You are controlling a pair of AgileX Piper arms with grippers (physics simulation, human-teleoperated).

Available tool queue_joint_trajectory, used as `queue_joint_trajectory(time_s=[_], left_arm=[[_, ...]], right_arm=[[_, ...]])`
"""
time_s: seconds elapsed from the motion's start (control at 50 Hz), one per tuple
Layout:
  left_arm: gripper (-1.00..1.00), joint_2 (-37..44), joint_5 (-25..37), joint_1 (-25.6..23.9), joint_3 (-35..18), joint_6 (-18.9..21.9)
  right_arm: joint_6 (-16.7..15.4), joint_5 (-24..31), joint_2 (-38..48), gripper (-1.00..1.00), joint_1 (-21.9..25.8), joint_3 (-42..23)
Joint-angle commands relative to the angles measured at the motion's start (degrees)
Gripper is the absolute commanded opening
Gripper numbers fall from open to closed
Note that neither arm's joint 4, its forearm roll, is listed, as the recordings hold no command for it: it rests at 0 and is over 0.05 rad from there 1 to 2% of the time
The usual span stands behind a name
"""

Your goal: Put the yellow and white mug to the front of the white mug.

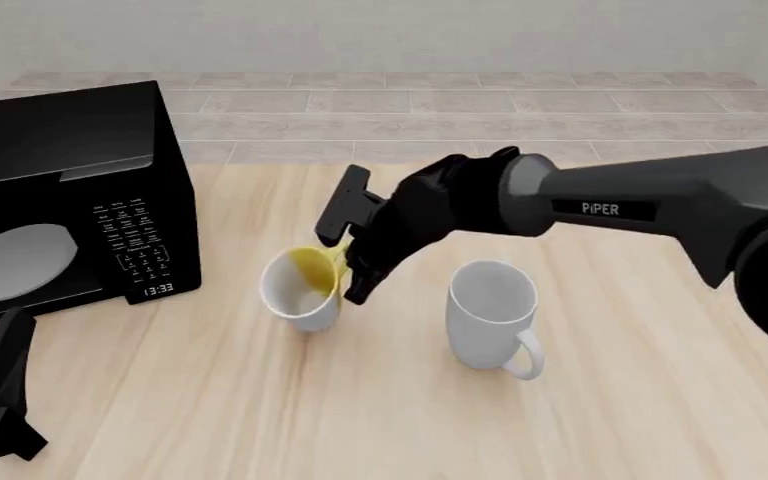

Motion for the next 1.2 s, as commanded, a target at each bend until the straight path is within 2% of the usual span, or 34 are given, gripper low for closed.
queue_joint_trajectory(time_s=[0.02, 0.22, 0.34, 0.54, 0.62, 1.2], left_arm=[[1.0, 0.0, 0.0, 0.0, 0.0, 0.0], [1.0, 0.0, 0.0, 0.0, 0.0, 0.0], [1.0, 0.0, 0.0, 0.0, 0.0, 0.0], [1.0, 0.0, 0.0, 0.0, 0.0, 0.0], [1.0, 0.0, 0.0, 0.0, 0.0, 0.0], [1.0, 0.0, 0.0, 0.0, 0.0, 0.0]], right_arm=[[-0.5, -0.8, -3.9, -1.0, -0.8, 1.9], [-1.0, -0.9, -7.8, -1.0, -1.7, 3.0], [1.5, -0.1, -10.4, -1.0, -2.1, 3.2], [3.6, 1.5, -12.4, -1.0, -4.7, 2.1], [5.5, 1.6, -13.0, -1.0, -5.8, 2.1], [10.2, -0.8, -20.1, -1.0, -13.6, 8.2]])
